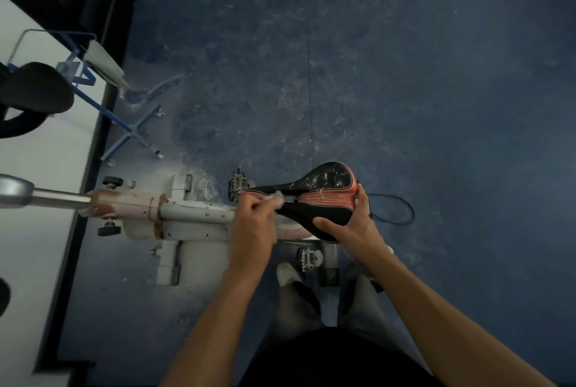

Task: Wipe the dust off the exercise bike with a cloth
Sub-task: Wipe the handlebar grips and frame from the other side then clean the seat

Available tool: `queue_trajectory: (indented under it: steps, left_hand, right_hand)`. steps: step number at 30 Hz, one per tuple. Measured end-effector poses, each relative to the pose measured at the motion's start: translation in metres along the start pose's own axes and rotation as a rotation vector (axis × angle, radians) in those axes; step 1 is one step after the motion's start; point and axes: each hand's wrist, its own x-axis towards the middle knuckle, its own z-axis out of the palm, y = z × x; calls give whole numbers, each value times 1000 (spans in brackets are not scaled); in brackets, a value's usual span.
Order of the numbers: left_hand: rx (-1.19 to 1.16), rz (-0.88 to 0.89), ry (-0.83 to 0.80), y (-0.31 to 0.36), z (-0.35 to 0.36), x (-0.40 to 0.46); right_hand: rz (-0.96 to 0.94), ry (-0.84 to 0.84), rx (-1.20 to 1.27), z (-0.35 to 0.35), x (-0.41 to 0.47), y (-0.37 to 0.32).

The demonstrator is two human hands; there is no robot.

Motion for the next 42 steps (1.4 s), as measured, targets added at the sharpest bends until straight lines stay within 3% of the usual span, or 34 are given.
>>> queue_trajectory:
  steps: [3,5,10,11,15,19,25,28,30,32,35,39,42]
  left_hand:
    - [-119,-339,201,-34,-15,1]
    - [-126,-456,254,-49,-15,1]
    - [-165,-101,167,-22,-10,5]
    - [-142,-93,178,-20,-10,7]
    - [-146,-330,257,-34,-14,13]
    - [-124,-36,142,-31,-10,4]
    - [-148,-277,208,-44,-12,-8]
    - [-175,-295,175,-21,-15,-18]
    - [-262,-316,182,7,-17,-22]
    - [-414,-376,206,36,-18,-24]
    - [-624,-503,236,72,-10,-23]
    - [-796,-661,343,108,14,-18]
    - [-755,-767,431,130,40,-17]
  right_hand:
    - [2,-5,-5,-1,1,0]
    - [7,-1,-12,-1,1,0]
    - [3,2,-32,0,0,-1]
    - [3,6,-35,0,0,0]
    - [10,6,-42,-1,1,-1]
    - [5,-5,-34,-1,-1,-2]
    - [-21,-6,-42,-3,1,-1]
    - [-45,71,-296,-1,2,-2]
    - [-243,204,-517,2,-3,-1]
    - [-587,251,-593,5,-9,0]
    - [-899,85,-536,5,-13,-3]
    - [-1034,-196,-330,-13,-2,-8]
    - [-1009,-363,-211,-41,18,-5]
